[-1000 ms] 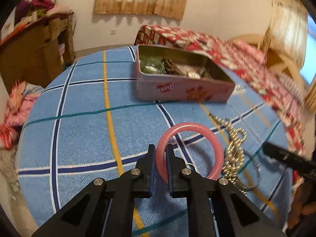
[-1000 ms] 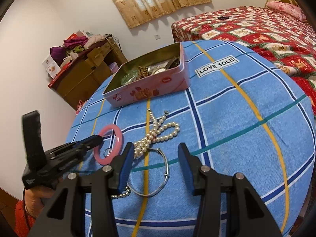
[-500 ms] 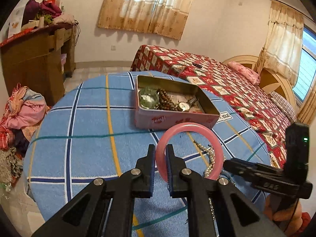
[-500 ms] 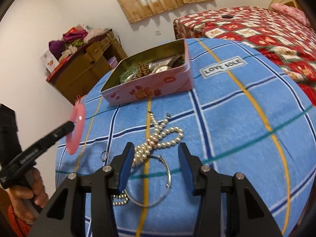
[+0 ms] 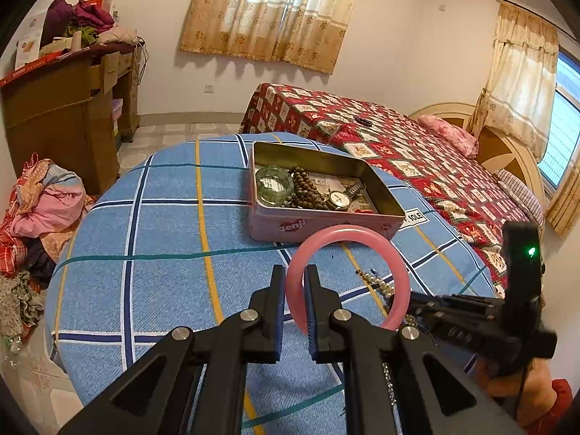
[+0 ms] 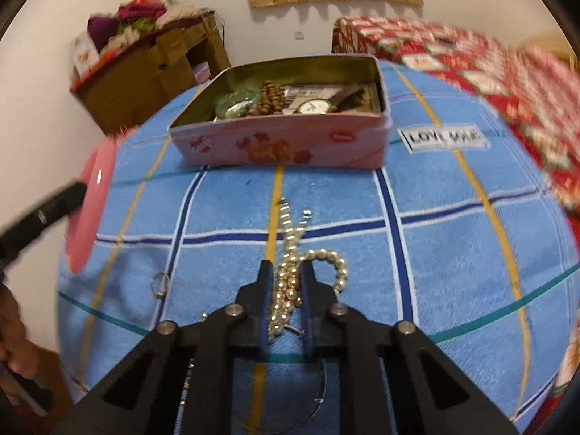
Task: Organize jewelry
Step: 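Carry the pink bangle into the tin with left gripper while right grasps and drops the pearl necklace in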
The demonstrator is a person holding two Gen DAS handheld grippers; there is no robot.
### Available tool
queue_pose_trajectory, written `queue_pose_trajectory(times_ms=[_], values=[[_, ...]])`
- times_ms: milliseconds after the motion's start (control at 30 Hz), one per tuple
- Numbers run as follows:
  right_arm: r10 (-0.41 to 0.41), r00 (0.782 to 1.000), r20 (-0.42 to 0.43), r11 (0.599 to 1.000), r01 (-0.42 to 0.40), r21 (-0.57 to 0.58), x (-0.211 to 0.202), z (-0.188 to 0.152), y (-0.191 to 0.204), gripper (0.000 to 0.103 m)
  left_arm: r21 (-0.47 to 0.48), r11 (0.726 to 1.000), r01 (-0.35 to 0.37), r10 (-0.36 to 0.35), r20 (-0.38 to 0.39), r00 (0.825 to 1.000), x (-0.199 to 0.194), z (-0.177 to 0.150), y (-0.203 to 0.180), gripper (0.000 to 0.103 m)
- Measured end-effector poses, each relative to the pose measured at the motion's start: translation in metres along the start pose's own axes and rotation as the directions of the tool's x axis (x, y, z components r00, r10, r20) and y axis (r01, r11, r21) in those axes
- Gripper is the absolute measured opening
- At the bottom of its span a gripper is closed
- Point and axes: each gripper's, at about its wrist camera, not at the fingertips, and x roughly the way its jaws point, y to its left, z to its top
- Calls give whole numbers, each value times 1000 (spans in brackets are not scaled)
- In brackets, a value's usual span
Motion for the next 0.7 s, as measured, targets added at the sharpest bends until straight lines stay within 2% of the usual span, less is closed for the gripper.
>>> queue_pose_trajectory(times_ms=[67,167,333,467,700], values=[[64,997,36,996,-66,53,-12,1,-11,9,-3,1000,3,-3,4,1000,-2,0,0,9],[137,985,100,982,-149,114,-32,6,-21,9,-9,1000,10,-10,7,1000,-3,2,0,9],[126,982,138,985,-141,103,-47,10,-15,9,-9,1000,13,-13,6,1000,-2,2,-2,9],[153,972,181,975,-178,134,-53,13,-15,9,-3,1000,10,-10,5,1000,-2,2,-3,9],[166,960,227,975,-195,110,-69,24,-11,9,-4,1000,9,-9,9,1000,-2,5,-4,9]])
